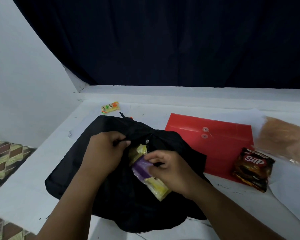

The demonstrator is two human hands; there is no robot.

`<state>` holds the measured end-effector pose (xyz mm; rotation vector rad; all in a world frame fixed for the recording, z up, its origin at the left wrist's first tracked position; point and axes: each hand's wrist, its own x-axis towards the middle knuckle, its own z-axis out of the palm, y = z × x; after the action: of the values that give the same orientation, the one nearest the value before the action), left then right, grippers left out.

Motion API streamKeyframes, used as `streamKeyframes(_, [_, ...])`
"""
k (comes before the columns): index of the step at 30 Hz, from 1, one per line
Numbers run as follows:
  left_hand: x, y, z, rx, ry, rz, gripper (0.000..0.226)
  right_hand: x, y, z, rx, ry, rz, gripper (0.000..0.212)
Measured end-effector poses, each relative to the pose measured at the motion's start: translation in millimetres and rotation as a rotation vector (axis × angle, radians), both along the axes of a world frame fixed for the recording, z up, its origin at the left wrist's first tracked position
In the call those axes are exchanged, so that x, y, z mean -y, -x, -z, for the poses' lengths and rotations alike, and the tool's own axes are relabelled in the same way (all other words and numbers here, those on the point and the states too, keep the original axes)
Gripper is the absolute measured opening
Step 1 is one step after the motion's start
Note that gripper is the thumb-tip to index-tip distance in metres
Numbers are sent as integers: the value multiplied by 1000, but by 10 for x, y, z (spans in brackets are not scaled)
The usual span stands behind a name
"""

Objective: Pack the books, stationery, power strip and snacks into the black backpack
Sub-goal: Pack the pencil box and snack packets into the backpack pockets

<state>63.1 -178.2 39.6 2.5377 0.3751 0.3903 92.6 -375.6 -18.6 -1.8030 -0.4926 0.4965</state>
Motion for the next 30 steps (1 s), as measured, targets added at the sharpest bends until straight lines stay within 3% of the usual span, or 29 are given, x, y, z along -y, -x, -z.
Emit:
streamKeyframes(3, [7,2,-8,15,102,-12,6,-219,-10,90,-74,-59,-48,37])
streamKeyframes(7, [-21,41,-3,16,229,-53,8,-389,-1,152,-106,-247,159,45])
streamKeyframes(10, [-45,62,6,16,265,-57,8,-423,89,239,-133,-322,65,54])
streamKeyframes(13, [-47,80,21,8,309,-63,5,-385,117,348,101,-139,92,60])
streamKeyframes(17, [-26,81,23,-4,302,-53,7,-333,43,368,484,50,233,34])
streamKeyframes(20, [-13,77,11,19,285,-34,18,-353,-3,351,728,136,148,7])
streamKeyframes(22, [-3,89,17,46,275,4,20,-372,13,376,898,292,24,19])
streamKeyframes(25, [8,110,68,52,222,77,26,-381,60,458,868,394,-74,30])
streamKeyframes(28, [25,127,114,59,177,123,33,-381,58,538,786,422,-83,58])
streamKeyframes(30, [22,139,156,78,123,140,35,-361,44,544,737,394,-96,60])
